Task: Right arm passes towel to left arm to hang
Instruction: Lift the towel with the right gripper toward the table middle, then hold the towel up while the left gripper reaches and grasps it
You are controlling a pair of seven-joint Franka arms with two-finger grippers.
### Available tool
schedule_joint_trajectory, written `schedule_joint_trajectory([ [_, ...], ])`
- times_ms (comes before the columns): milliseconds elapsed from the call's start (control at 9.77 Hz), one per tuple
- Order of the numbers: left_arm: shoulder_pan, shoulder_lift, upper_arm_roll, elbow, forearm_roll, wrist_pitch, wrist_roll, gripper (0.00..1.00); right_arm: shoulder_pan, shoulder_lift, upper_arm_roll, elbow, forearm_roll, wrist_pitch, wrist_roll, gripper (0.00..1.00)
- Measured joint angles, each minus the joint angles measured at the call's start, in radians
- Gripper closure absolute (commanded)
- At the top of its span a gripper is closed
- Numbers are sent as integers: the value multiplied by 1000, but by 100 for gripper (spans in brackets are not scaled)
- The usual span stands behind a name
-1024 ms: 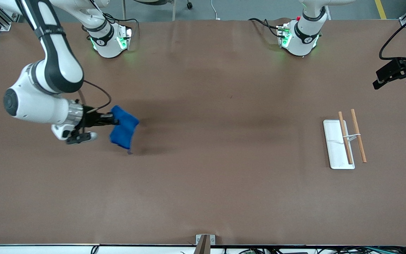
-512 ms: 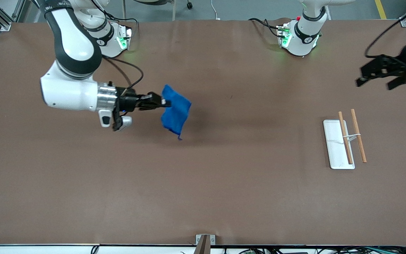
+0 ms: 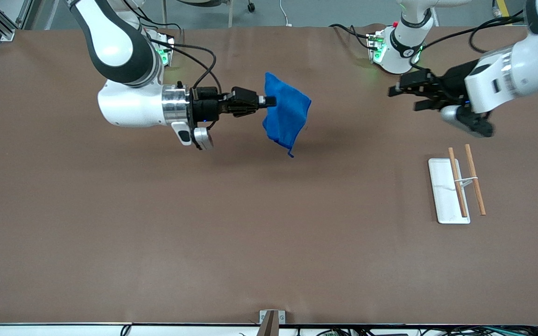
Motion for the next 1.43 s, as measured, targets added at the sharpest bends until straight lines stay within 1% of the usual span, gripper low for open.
schedule_joint_trajectory([
  [205, 1, 2, 0, -102, -162, -2, 70, 0, 38, 9, 1, 25, 98, 0, -12, 100],
  [307, 2, 2, 0, -157, -245, -2, 121, 0, 50, 13, 1, 35, 124, 0, -12, 100],
  [614, 5, -1, 1, -300, -446, -2, 238, 0, 84, 53, 1, 72, 183, 0, -19, 100],
  [819, 8, -14, 1, -379, -580, 13, 308, 4, 88, 65, 1, 78, 190, 0, -23, 100],
  [1024, 8, -46, -14, -440, -750, 96, 341, 4, 94, 66, 1, 78, 211, 0, -23, 100],
  [1228, 8, -67, -82, -477, -860, 217, 365, 7, 117, 72, 2, 85, 267, 0, -26, 100],
  [1331, 7, -70, -107, -497, -883, 242, 384, 27, 125, 77, 2, 90, 287, 1, -26, 100],
  [1433, 8, -73, -113, -514, -893, 245, 400, 68, 129, 82, 1, 92, 308, 1, -27, 100],
])
